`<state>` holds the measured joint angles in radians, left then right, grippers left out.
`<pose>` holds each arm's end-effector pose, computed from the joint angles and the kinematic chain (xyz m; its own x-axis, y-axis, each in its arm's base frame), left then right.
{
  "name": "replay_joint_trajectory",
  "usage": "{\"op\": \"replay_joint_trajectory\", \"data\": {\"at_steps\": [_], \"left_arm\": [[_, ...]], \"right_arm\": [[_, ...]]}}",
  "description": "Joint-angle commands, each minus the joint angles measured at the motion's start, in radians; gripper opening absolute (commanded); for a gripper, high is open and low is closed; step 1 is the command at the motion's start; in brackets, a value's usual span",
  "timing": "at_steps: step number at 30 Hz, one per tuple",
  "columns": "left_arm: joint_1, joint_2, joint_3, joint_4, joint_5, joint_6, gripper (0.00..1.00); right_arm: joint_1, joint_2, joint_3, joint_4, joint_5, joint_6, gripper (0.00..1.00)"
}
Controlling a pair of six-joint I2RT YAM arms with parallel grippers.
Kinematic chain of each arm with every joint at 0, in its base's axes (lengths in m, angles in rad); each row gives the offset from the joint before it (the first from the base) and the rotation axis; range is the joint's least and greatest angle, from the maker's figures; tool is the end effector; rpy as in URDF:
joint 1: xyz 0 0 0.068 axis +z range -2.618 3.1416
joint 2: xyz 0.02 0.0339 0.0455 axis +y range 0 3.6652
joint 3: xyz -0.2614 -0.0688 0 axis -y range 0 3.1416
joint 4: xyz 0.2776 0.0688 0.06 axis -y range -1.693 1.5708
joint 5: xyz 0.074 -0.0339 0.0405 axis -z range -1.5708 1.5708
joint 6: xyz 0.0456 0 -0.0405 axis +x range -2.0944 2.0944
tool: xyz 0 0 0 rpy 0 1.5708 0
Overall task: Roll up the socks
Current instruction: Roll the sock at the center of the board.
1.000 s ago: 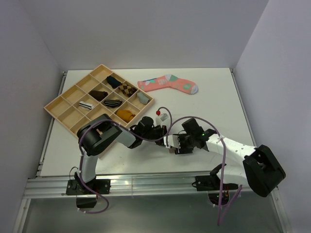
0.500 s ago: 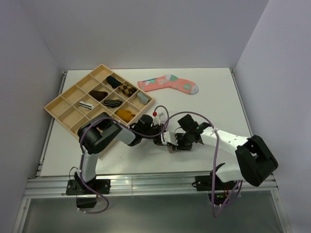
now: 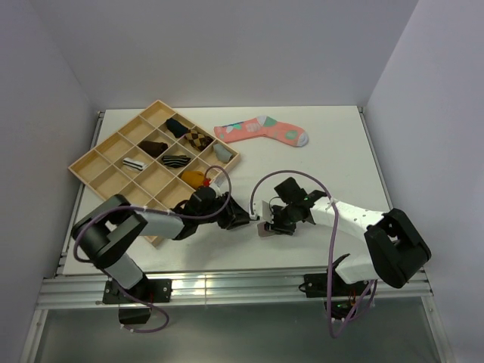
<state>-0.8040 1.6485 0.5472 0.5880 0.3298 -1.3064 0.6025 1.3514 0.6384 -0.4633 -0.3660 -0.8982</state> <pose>0.2124 -0.2417 0.0962 -0.9356 -0.3451 -0.0741 -0.0997 0.4598 -0.8824 0.2026 0.1592 0.1248 0.0287 -0.8668 -0.4979 -0.9953 0.0215 -0.0948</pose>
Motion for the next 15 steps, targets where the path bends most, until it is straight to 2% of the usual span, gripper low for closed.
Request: {"op": "replay_joint_trajectory", "data": {"at_steps": [1,3,6,7,8,10,15], "left_arm": [[-0.009,-0.113,-0.045,-0.057,-0.147,-0.079,0.39],[-0.043,-0.193,-0.07,-0.091,-0.23,-0.151,0.4],[-0.176,-0.275,-0.076,-0.22,-0.438,-0.29,0.43],[-0.254,-0.286,-0.078,-0.275,-0.547,-0.341,0.45],[-0.288,-0.297,-0.084,-0.286,-0.584,-0.457,0.46],[-0.374,-0.29,-0.092,-0.303,-0.646,-0.551,0.5],[-0.472,-0.217,0.013,-0.485,-0.837,-0.809,0.58]], "right_arm": [[-0.001,0.015,0.001,-0.003,0.058,0.067,0.06],[-0.003,0.014,0.006,0.003,0.055,0.093,0.04],[-0.003,0.012,0.007,0.014,0.056,0.116,0.02],[-0.003,0.014,0.004,0.017,0.058,0.12,0.02],[-0.003,0.011,0.004,0.031,0.062,0.125,0.01],[-0.003,0.017,0.006,0.037,0.065,0.134,0.01],[-0.001,0.031,0.024,0.048,0.049,0.163,0.0]]}}
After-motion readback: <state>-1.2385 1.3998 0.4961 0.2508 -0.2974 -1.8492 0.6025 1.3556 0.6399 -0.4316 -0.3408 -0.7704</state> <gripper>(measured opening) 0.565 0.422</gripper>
